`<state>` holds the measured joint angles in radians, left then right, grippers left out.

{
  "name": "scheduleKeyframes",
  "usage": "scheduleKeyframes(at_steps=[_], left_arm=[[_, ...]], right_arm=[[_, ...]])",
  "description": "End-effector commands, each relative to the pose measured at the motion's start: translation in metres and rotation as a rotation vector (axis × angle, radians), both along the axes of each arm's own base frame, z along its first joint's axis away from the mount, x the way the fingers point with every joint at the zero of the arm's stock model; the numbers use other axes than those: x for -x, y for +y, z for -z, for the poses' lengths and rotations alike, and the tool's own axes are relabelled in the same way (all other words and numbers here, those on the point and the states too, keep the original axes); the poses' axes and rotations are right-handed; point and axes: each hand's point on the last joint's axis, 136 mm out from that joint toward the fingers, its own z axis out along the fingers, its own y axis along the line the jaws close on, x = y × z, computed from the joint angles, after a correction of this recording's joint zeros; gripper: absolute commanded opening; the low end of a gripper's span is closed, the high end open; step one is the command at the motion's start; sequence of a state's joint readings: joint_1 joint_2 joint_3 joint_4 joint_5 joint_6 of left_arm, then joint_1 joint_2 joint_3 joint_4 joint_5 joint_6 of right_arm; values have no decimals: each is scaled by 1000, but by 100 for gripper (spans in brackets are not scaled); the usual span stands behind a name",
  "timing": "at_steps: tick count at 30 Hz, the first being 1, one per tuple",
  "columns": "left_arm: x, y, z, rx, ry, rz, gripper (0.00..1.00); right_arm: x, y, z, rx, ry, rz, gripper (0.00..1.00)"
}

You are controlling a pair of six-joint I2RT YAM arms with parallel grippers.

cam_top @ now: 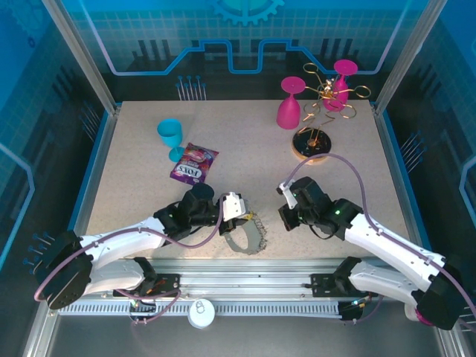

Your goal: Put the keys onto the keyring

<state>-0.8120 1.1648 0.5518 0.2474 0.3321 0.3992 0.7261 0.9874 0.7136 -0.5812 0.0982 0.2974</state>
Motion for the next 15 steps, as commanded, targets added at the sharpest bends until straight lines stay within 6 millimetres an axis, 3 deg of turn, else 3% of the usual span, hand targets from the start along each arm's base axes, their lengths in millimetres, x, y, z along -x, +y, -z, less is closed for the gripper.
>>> scheduleKeyframes(at_steps=[1, 8, 13, 15], left_arm=[[-1, -2, 4, 0, -16, 0, 0], [-8, -1, 3, 4, -21, -41, 0], [-12, 1, 0, 6, -32, -63, 13], [-13, 2, 0, 4, -33, -72, 18]], right_arm=[[21, -24, 30, 55, 148, 111, 0], [33, -26, 69, 82, 282, 153, 0], [37, -20, 90, 91, 363, 150, 1], [35, -17, 92, 91, 370, 147, 13]])
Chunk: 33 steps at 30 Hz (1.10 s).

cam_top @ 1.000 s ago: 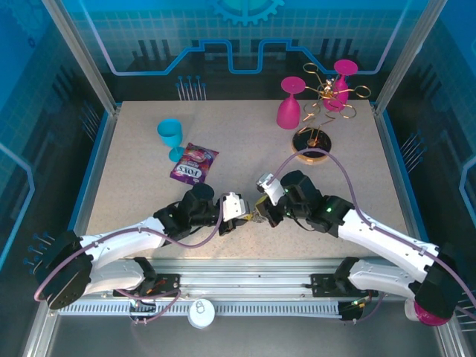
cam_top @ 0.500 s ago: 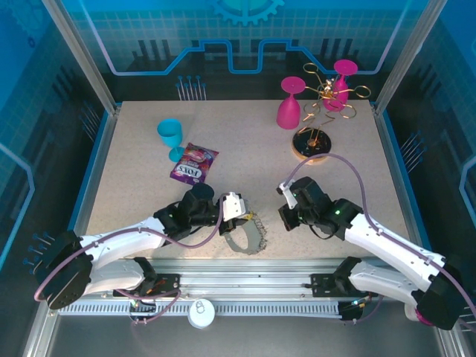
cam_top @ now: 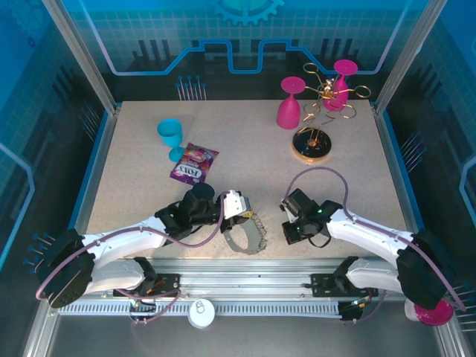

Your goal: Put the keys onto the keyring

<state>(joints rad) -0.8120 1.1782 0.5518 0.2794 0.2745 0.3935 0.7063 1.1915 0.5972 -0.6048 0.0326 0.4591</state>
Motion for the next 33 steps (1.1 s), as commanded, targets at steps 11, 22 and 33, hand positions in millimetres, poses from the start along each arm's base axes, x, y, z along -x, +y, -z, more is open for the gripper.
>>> scheduleKeyframes(at_steps=[11, 22, 33], left_arm=[[-32, 18, -9, 28, -3, -200, 36], [-99, 78, -16, 142, 137, -583, 37], [-104, 84, -14, 118, 105, -610, 37]], right_arm=[[-18, 52, -91, -250, -306, -419, 35], [57, 104, -99, -405, -547, -1237, 32], [61, 133, -44, -296, -422, -1389, 34]])
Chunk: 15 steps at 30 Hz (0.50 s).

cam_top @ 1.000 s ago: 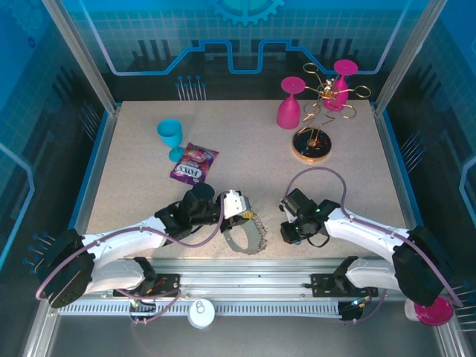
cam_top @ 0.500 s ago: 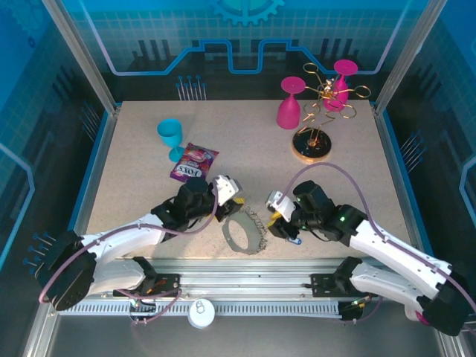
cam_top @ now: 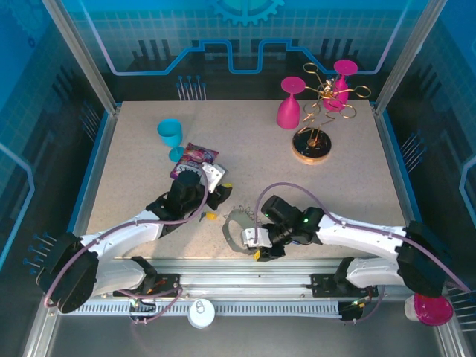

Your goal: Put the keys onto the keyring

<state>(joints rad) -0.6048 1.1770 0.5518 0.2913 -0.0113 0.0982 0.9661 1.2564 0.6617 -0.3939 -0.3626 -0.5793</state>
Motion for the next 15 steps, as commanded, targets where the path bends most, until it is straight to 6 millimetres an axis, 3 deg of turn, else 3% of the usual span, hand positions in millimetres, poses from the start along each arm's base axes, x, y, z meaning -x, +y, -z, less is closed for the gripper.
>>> scheduleKeyframes(at_steps=[1, 15], left_arm=[[-10, 2, -16, 25, -42, -31, 37], [-9, 2, -19, 3, -73, -20, 37]], right_arm=[[-8, 14, 0, -4, -66, -57, 34], [-13, 9, 43, 220, -94, -140, 33]])
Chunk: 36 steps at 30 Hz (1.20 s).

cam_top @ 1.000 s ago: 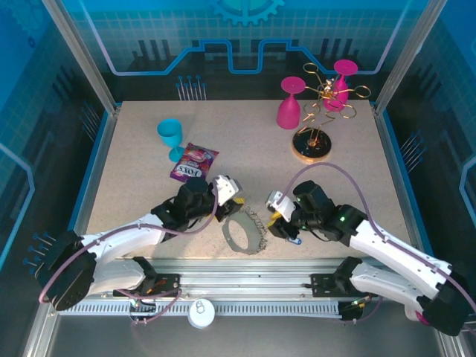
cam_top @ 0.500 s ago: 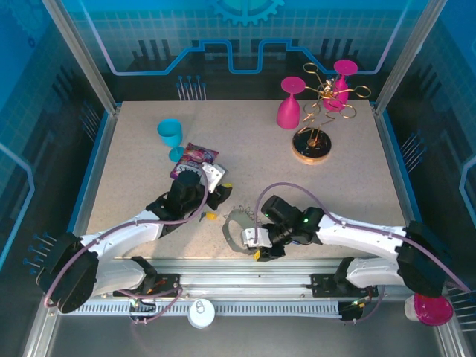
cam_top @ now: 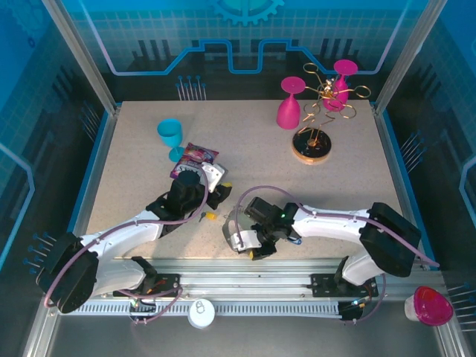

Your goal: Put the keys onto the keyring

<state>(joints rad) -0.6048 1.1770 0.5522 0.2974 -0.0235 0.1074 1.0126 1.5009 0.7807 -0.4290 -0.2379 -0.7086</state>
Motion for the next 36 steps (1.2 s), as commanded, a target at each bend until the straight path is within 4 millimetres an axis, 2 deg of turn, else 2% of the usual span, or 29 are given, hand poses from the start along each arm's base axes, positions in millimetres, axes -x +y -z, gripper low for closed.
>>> scheduleKeyframes(at_steps=[1, 8, 13, 14, 18, 22, 27, 29, 33, 36], left_arm=[[-8, 1, -17, 9, -60, -14, 37], [-7, 1, -17, 2, -65, -7, 36], [-7, 0, -17, -3, -68, -2, 35], [-7, 0, -17, -4, -69, 1, 35], [-6, -2, -17, -10, -75, 18, 35], [0, -10, -18, -5, -80, 84, 35], [25, -36, -25, 46, -107, 298, 36], [37, -44, -22, 42, -106, 391, 36], [67, -56, -8, 12, -71, 589, 28], [76, -58, -7, 16, -88, 647, 24]], right_arm=[[1, -2, 5, 47, -21, -36, 33], [-3, -1, 12, 76, -28, -37, 23], [-3, 0, 8, 60, -23, -34, 1], [-3, 0, 6, 52, -18, -28, 0], [-11, 2, -17, -38, 19, 56, 0], [-34, -6, -45, -147, 46, 228, 0], [-61, -22, -73, -258, 43, 397, 0], [-68, -26, -79, -291, 33, 434, 0], [-78, -31, -88, -332, 22, 481, 0], [-84, -30, -92, -352, 14, 496, 0]])
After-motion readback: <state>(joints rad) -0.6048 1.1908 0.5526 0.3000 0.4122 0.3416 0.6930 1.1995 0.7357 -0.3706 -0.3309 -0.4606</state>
